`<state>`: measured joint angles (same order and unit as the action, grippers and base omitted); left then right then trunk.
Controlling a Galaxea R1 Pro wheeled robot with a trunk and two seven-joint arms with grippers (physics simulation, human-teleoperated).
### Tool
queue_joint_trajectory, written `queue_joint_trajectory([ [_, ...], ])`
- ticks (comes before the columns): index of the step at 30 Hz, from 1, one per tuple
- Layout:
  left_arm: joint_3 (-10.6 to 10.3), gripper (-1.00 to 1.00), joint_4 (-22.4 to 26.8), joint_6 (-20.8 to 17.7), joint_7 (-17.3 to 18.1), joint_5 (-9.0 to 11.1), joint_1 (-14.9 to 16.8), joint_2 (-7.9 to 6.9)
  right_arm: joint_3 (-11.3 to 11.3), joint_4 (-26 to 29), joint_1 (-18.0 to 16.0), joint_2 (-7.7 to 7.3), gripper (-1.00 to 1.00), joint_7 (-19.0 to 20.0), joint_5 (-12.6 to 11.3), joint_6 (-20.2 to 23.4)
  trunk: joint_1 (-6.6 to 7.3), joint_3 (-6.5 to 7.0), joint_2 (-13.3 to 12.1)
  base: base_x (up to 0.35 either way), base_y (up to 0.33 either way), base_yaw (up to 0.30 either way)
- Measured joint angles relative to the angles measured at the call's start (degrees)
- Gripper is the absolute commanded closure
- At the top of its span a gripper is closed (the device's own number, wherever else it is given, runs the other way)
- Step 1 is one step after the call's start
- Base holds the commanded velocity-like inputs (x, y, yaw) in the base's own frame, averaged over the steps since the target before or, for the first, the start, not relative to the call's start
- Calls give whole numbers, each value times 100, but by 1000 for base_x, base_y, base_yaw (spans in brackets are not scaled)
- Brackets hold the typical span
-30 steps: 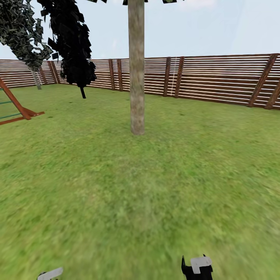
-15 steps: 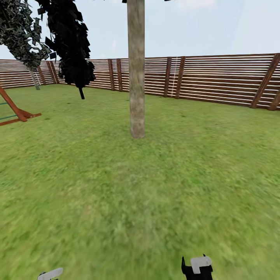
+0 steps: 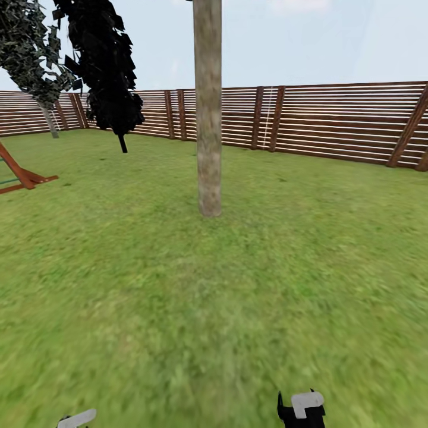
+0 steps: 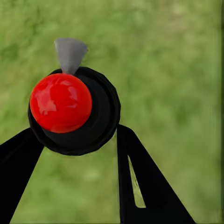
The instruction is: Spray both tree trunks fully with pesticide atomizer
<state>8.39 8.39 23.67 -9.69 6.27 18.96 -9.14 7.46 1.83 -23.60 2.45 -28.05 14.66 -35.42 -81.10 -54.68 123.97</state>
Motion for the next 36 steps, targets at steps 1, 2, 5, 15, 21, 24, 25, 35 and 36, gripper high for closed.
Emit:
queue_joint_trajectory([
  [1,0,100,0,0,0,0,1,0,0,1,0,0,-100,0,0,0,0,0,0,345,0,0],
  [2,0,100,0,2,0,0,0,0,0,0,0,0,-100,0,0,0,0,0,0,345,0,0],
  [5,0,100,0,2,0,0,0,0,0,4,0,0,-100,0,0,0,0,0,0,345,0,0],
  [15,0,100,0,6,0,0,1,0,0,1,0,0,-100,0,0,0,0,0,0,345,0,0],
  [21,0,100,0,8,0,0,0,0,0,0,0,-4,-100,0,0,0,0,0,0,345,0,0],
  [24,0,100,0,6,0,0,-1,0,0,0,0,-8,-100,-2,0,0,0,0,0,345,0,0],
  [25,0,100,0,2,0,0,-1,0,0,0,0,-8,-100,-4,0,0,0,0,0,345,0,0],
  [35,0,100,0,0,0,0,-1,0,0,0,0,-9,-100,-7,0,0,0,0,0,345,0,0],
  [36,0,100,0,0,0,0,-1,0,0,0,0,-9,-100,-6,0,0,0,0,0,345,0,0],
])
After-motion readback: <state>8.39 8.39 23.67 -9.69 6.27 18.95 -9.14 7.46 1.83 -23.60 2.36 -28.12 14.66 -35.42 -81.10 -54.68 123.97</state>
